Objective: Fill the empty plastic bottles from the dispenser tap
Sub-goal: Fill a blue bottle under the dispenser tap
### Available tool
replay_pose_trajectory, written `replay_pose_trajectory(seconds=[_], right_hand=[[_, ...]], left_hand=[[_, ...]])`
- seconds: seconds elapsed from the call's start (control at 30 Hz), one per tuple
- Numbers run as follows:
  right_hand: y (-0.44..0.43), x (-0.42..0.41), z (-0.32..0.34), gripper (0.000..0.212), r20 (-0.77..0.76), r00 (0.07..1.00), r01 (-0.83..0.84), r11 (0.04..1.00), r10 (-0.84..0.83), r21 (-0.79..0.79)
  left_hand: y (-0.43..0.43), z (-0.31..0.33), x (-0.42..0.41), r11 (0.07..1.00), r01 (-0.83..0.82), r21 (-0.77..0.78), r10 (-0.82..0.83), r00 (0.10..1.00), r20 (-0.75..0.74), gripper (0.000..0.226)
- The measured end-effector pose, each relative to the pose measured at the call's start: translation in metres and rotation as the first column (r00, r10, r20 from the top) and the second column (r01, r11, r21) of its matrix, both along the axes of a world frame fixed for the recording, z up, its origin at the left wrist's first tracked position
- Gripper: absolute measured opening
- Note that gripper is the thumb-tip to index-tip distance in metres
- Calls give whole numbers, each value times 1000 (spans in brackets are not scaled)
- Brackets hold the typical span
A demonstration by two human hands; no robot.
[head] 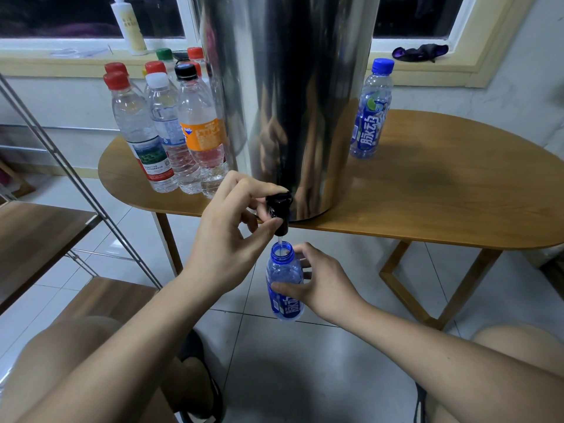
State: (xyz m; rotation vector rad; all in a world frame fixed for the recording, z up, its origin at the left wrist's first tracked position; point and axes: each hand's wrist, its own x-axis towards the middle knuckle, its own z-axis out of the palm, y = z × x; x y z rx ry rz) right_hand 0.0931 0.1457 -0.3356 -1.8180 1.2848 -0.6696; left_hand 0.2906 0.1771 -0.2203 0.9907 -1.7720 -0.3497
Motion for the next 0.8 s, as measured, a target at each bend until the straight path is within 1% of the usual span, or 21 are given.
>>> replay_pose_trajectory(seconds=[0.63,0.8], right_hand=[[-1,1,0,68,-19,1000,11,1000,-11,-2],[0,0,0,66,2,1000,9,1000,-9,0]], left_hand=[[0,0,0,1000,-9,-9,9,1000,9,45],[0,-1,0,1000,-10,-14,10,1000,10,45]])
